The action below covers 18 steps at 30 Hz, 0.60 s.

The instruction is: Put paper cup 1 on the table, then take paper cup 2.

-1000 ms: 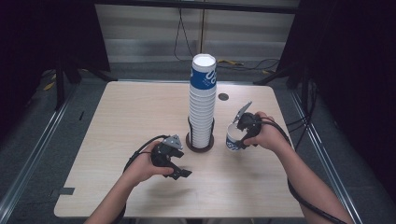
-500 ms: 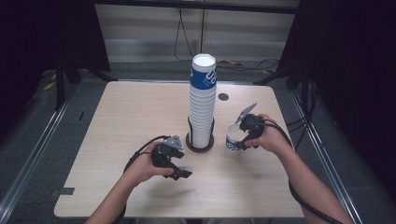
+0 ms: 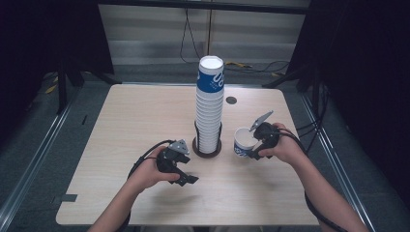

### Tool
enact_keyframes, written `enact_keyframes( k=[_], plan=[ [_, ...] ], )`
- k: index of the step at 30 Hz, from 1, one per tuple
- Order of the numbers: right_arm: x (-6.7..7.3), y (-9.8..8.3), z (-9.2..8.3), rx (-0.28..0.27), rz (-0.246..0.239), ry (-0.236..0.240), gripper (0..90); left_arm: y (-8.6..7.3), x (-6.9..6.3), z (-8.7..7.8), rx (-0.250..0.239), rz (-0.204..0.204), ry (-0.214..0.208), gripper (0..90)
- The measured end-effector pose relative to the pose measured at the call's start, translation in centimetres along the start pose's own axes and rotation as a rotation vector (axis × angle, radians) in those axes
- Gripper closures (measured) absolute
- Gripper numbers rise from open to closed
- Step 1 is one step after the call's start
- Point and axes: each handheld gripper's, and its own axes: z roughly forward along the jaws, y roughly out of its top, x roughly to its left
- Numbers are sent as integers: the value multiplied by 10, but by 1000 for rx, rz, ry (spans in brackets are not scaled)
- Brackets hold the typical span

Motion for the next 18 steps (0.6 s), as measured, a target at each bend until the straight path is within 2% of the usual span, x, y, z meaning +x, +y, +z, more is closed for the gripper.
enact_keyframes(
  k=[6, 8, 12, 16, 17, 18],
  plan=[
    [4, -10, -5, 2, -4, 7, 146, 3, 0, -4, -9, 0, 16, 182],
    [6, -12, -6, 1, 3, 15, 146, 4, 0, -7, 7, -2, 21, 182],
    [9, -14, -7, 15, -2, 29, 147, 5, 1, -11, 7, -7, 37, 182],
    [14, -17, -9, 21, -17, 47, 149, 8, 3, -14, -6, -8, 39, 182],
    [16, -17, -10, 23, -23, 51, 151, 9, 4, -15, 5, -3, 45, 182],
    [17, -17, -10, 26, -31, 49, 154, 9, 4, -15, 2, -16, 47, 182]
  ],
)
